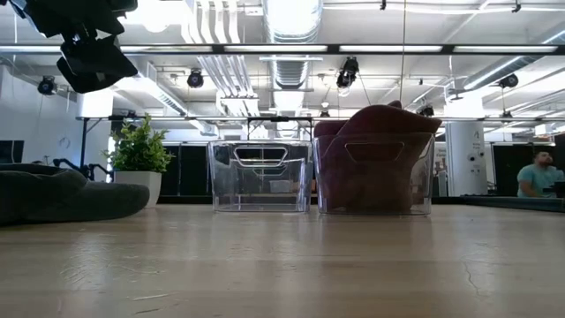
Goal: Pick & Place hat
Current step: Put the left black cap into the left transparent bin
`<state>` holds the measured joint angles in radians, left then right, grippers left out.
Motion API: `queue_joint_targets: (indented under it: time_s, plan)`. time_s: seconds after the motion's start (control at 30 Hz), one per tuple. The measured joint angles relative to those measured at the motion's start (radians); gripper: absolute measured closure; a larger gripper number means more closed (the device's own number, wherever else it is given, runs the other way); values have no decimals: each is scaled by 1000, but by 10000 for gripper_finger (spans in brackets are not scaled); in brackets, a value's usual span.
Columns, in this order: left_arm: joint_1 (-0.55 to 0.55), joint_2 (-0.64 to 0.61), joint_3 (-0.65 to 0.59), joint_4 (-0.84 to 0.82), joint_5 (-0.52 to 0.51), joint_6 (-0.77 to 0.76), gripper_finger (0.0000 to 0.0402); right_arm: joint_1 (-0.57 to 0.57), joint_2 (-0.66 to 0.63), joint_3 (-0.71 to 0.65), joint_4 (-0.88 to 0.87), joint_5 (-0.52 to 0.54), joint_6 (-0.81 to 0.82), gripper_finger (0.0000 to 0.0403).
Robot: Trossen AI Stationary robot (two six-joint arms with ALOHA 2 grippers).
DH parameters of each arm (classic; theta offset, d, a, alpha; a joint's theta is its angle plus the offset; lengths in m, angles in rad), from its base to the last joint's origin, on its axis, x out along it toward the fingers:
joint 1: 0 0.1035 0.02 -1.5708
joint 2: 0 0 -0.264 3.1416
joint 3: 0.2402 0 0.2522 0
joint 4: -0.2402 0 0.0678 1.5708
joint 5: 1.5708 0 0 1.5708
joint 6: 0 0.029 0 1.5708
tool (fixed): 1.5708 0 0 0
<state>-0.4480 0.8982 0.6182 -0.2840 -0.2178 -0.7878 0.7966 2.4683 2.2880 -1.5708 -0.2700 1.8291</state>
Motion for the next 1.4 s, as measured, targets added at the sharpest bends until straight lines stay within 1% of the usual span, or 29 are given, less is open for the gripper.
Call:
queue_joint_targets:
  time_s: [0.13,0.27,0.33,0.4,0.47,0.57,0.7,0.8,0.9,0.97,1.03,1.07,1.1,1.13,1.2,1.23,1.4]
  plan:
    - [0,0,0,0,0,-1,190,-13,-37,-4,-1,25,-47,271]
    - [0,0,0,0,-4,-1,190,-26,-78,-6,9,46,-190,271]
    - [0,0,0,0,-5,-2,190,-28,-97,-5,23,69,-304,271]
    - [0,0,0,-1,-6,-2,190,-31,-99,-5,7,62,-405,271]
    - [0,0,0,-1,-7,-2,190,-35,-98,-25,-1,60,-440,271]
    - [0,0,0,0,-7,-2,190,-47,-99,-67,0,63,-410,271]
    - [0,0,0,-1,-7,-31,190,-51,-92,-120,0,29,-317,271]
    - [0,0,0,-3,-7,-40,190,-46,-92,-127,6,4,-266,271]
    - [0,0,0,-2,-7,-39,190,-44,-92,-128,56,-104,-324,271]
    - [0,0,0,-2,-7,-28,190,-42,-92,-124,86,-147,-395,271]
    - [0,0,-1,-2,-8,-18,190,-41,-92,-124,45,-145,-431,271]
    - [0,0,-1,-2,-10,-18,190,-42,-92,-124,-5,-138,-432,271]
    - [0,0,-1,-2,-16,-17,190,-42,-93,-133,-14,-120,-432,271]
    - [0,0,-1,-1,-20,-17,190,-44,-104,-151,8,-101,-426,271]
    - [0,0,-2,-3,-21,-20,190,-43,-117,-183,13,-69,-341,271]
    - [0,0,-2,-3,-22,-25,190,-44,-120,-194,24,-67,-308,271]
    - [0,3,-2,-13,-21,-40,190,-36,-119,-224,60,-70,-256,271]
